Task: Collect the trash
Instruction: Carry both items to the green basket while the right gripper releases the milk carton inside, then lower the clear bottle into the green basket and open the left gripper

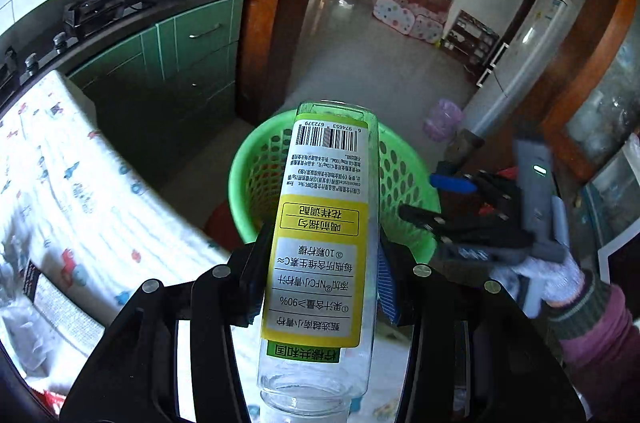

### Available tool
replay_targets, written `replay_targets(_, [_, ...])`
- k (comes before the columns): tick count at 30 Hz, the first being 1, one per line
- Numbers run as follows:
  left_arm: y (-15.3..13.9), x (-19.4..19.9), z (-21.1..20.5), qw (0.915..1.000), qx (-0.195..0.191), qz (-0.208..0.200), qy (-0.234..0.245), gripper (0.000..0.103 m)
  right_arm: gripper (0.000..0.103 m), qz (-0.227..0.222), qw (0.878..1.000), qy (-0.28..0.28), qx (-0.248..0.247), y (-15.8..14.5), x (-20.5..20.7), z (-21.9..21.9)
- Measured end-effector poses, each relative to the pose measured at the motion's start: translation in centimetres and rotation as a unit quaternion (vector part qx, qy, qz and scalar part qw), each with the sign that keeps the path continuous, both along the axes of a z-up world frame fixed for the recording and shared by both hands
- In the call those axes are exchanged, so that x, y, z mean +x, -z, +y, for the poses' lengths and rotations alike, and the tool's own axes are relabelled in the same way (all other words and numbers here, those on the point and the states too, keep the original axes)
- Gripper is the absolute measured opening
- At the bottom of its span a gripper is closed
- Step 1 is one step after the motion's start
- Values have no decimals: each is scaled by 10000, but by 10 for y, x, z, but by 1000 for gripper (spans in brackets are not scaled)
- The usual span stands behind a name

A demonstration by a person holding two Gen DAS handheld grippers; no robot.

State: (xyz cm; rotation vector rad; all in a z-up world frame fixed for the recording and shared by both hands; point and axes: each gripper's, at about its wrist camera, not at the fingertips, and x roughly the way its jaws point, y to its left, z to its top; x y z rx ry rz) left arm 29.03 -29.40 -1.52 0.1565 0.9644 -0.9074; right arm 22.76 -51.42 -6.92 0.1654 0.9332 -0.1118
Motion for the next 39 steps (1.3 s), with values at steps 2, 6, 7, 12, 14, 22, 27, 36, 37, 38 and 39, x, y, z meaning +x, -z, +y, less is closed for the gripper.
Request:
replay_targets(2, [5,6,-12,10000,53,35,-3,45,73,-104,9999,2,3,-6,-11,1])
replay_targets(6, [14,12,-31,9998,168,75,54,45,74,-247,9997,-26,-11,-12,-29,2])
replay_targets(7, [16,14,-35,9998,188,70,74,45,74,-275,9996,-23,-1,-13,-33,2])
replay_targets(12, [30,19,-55,9992,334,89,175,45,74,-370,9993,-5,54,-14,-43,-1])
replay_targets(14, [36,22,-65,9988,416,133,218,45,74,-394,9992,0,62,-13,-45,-3])
replay_targets(22, [63,28,-106,9959,783,147,434,45,74,-426,9990,54,134,-6,-50,-8])
replay_targets(27, [80,35,-121,9939,973,207,481,46,74,-415,9989,81,201,-2,-52,-13])
replay_targets(36, [83,33,-123,9944,931,232,437,53,74,-366,9989,60,269,4,-52,-10])
replay_targets(37, [82,31,-122,9943,947,193,439,53,74,-365,9990,62,268,4,-52,-9])
replay_targets(38, [79,30,-121,9945,934,169,443,53,74,-368,9989,60,269,4,-53,-10])
replay_targets(39, [78,28,-119,9947,926,140,432,53,74,-375,9989,52,264,3,-54,-8])
